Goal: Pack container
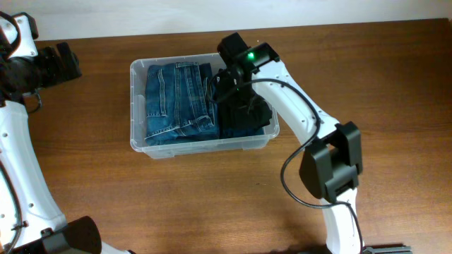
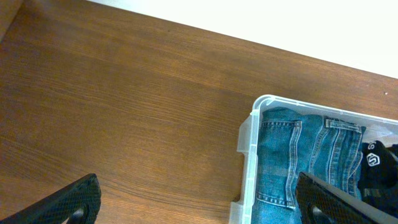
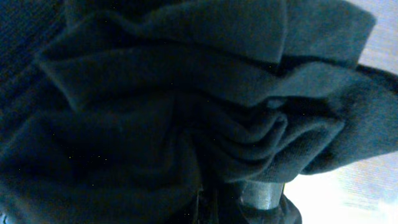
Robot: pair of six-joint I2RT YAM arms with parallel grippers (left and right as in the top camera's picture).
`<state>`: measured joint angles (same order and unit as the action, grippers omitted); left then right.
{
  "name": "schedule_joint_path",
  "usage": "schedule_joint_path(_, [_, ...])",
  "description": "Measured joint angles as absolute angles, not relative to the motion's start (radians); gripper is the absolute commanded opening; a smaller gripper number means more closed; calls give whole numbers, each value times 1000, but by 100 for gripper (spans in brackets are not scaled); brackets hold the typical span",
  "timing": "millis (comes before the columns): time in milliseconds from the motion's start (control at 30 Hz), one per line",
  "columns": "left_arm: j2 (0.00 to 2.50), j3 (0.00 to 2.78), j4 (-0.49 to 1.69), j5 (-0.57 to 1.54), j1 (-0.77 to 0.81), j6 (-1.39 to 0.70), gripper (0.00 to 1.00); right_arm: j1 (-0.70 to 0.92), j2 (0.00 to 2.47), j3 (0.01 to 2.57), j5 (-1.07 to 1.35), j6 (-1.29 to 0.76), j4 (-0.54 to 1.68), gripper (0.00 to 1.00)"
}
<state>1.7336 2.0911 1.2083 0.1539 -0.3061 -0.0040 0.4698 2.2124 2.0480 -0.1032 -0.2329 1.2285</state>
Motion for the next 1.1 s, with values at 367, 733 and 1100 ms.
schedule_joint_path(367, [1734,2091,1208,154,-306,-4,99,470,2199,2032,-101,-232,1221,4])
schedule_joint_path(733, [1734,2091,1208,154,-306,-4,99,468,2292,2537,-83,-233,1567,96])
schedule_joint_path(1100, [1734,2091,1208,154,-306,-4,99,468,2224,2877,-54,-225,1692,98])
